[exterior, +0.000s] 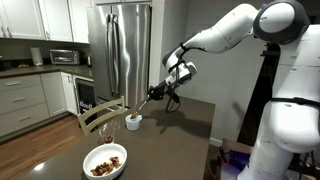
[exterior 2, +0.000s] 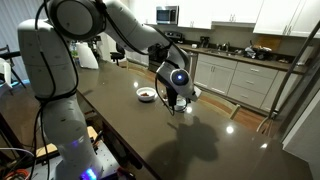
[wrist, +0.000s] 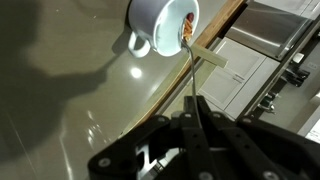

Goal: Transfer one spoon of contents from the bowl to the white cup

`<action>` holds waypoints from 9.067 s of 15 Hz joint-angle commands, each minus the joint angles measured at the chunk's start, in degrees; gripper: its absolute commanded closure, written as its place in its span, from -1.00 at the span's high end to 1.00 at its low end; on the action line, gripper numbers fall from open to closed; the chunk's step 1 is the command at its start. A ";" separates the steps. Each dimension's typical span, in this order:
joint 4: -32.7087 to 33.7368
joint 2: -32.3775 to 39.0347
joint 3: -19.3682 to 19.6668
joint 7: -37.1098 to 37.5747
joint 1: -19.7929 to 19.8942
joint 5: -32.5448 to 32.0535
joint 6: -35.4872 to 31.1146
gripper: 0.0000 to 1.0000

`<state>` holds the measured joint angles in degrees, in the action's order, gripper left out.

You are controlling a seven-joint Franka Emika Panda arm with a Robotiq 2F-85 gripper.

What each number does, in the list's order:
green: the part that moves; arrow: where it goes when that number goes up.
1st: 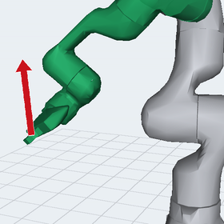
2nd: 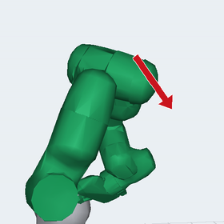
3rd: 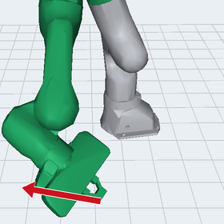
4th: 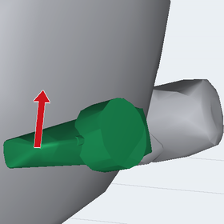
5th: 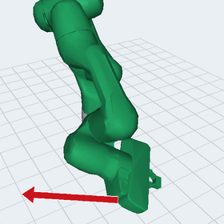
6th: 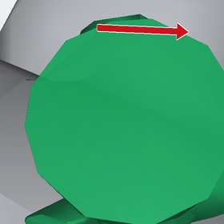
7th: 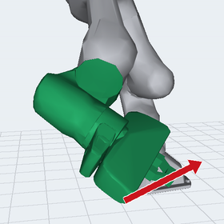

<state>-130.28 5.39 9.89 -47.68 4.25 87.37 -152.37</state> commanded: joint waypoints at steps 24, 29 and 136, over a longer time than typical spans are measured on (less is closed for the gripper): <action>3.11 1.33 -2.74 -2.64 -3.51 -2.24 -11.84 -0.92; 1.43 0.49 -3.21 -1.38 -5.00 -5.14 -14.92 -0.92; -10.45 -1.03 -18.71 -0.85 -11.48 -1.59 -15.49 0.99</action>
<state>-138.13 7.32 -8.34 -53.67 -5.89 91.35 -162.49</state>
